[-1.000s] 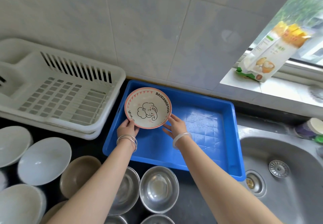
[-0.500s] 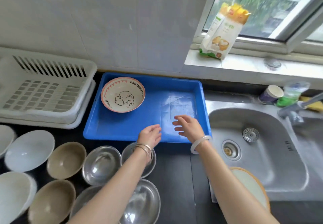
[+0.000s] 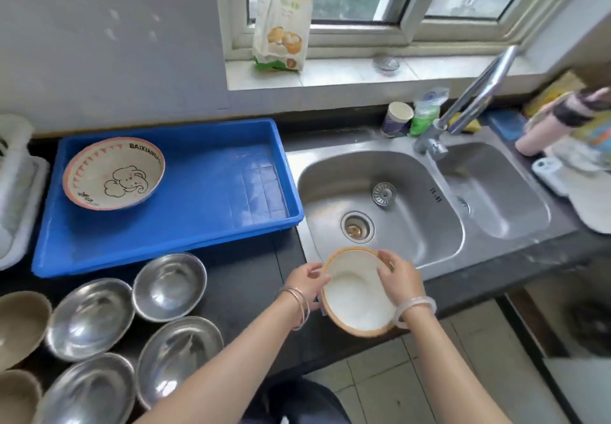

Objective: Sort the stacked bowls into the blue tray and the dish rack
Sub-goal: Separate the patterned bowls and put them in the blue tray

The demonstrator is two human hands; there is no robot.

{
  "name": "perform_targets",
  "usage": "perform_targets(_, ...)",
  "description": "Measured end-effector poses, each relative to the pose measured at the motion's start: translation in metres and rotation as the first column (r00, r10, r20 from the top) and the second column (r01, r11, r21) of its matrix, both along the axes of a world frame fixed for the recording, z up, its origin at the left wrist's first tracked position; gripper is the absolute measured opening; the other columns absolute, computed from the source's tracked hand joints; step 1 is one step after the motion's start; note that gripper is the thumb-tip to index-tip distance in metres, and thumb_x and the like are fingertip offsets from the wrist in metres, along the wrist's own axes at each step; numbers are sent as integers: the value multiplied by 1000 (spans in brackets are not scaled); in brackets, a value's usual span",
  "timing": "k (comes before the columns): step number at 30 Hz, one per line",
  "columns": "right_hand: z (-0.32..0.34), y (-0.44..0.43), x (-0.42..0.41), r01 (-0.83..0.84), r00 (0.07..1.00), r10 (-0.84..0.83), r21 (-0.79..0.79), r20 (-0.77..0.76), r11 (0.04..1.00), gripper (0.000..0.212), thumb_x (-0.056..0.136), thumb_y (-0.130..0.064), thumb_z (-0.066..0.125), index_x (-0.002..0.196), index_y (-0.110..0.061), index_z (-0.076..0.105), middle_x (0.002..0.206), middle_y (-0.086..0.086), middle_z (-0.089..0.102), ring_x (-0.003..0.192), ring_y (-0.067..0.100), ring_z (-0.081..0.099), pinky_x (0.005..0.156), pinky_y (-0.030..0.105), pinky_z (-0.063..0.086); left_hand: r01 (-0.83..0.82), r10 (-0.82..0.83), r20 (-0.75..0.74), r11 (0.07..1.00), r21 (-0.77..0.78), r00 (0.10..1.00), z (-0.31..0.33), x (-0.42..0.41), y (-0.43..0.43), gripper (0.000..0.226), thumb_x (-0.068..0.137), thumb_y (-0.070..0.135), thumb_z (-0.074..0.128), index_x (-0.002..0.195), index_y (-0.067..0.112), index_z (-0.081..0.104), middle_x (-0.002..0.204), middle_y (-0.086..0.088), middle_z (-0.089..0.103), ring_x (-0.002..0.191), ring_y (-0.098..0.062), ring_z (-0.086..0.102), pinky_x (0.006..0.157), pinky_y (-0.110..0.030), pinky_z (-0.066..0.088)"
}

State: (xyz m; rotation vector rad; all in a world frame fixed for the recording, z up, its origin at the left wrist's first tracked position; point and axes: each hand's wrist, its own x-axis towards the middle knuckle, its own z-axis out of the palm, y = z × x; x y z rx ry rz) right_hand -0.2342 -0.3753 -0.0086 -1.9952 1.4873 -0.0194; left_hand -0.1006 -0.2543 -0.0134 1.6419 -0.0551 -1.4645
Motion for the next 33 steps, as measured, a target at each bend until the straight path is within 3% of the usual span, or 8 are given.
perform_targets(3, -9, 0, -19, 67, 998, -68, 60, 11, 996, 40, 89, -8, 53, 129, -14, 54, 126, 8, 63, 116, 28, 56, 94, 31, 42, -13, 13, -27, 1000, 15, 1000, -7, -11, -2, 43, 91, 5, 49, 131, 22, 49, 91, 5, 58, 84, -21, 61, 53, -28, 53)
perform_targets(9, -16, 0, -32, 137, 989, -142, 96, 44, 986, 28, 91, -13, 52, 118, -16, 61, 108, 9, 69, 100, 29, 61, 84, 34, 46, -44, 45, -11, 997, 63, 999, -12, -13, -3, 37, 94, 11, 45, 129, 24, 51, 97, -4, 63, 80, -24, 65, 45, -31, 56)
perform_targets(16, 4, -3, -5, 39, 993, -42, 34, 114, 999, 25, 87, -14, 57, 110, -16, 67, 92, 9, 73, 86, 27, 64, 79, 38, 53, -101, 100, 25, 994, 46, 995, 4, 18, 8, 33, 95, 13, 45, 125, 22, 54, 111, -9, 64, 96, -31, 65, 59, -36, 57)
perform_targets(21, 26, -1, 45, -26, 976, 16, 43, 217, 999, 22, 84, -17, 60, 104, -19, 69, 74, 1, 68, 66, 19, 60, 70, 34, 55, -256, 257, 28, 966, -30, 966, 27, 65, 30, 15, 89, 21, 58, 104, 19, 59, 97, -5, 67, 78, -23, 68, 47, -29, 56)
perform_targets(25, 36, 5, 98, -117, 946, 87, 76, 313, 990, 19, 83, -11, 59, 96, -20, 69, 64, -8, 66, 48, 7, 58, 49, 28, 56, -382, 387, 30, 918, -106, 922, 41, 101, 56, 20, 87, 22, 61, 102, 10, 57, 86, -7, 64, 69, -22, 64, 47, -26, 57)
perform_targets(28, 42, 14, 142, -172, 926, 119, 120, 358, 978, 18, 84, -13, 58, 96, -22, 68, 75, -2, 70, 55, 13, 62, 48, 28, 56, -487, 497, 33, 860, -154, 867, 49, 128, 78, 20, 88, 20, 60, 104, 9, 55, 92, -7, 60, 67, -21, 60, 47, -22, 56)
perform_targets(30, 43, 22, 175, -199, 915, 132, 140, 381, 970, 17, 84, -14, 58, 96, -21, 68, 85, 3, 70, 63, 18, 64, 56, 33, 59, -553, 571, 42, 809, -199, 820, 52, 146, 93, 21, 89, 17, 58, 108, 8, 56, 96, -7, 59, 68, -20, 60, 50, -20, 57)
perform_targets(33, 43, 38, 225, -238, 899, 151, 171, 411, 956, 24, 84, -15, 60, 107, -15, 67, 81, -4, 66, 65, 15, 64, 56, 31, 59, -647, 680, 52, 717, -260, 732, 54, 174, 113, 22, 92, 13, 53, 114, 10, 55, 97, -5, 59, 72, -17, 58, 53, -18, 56)
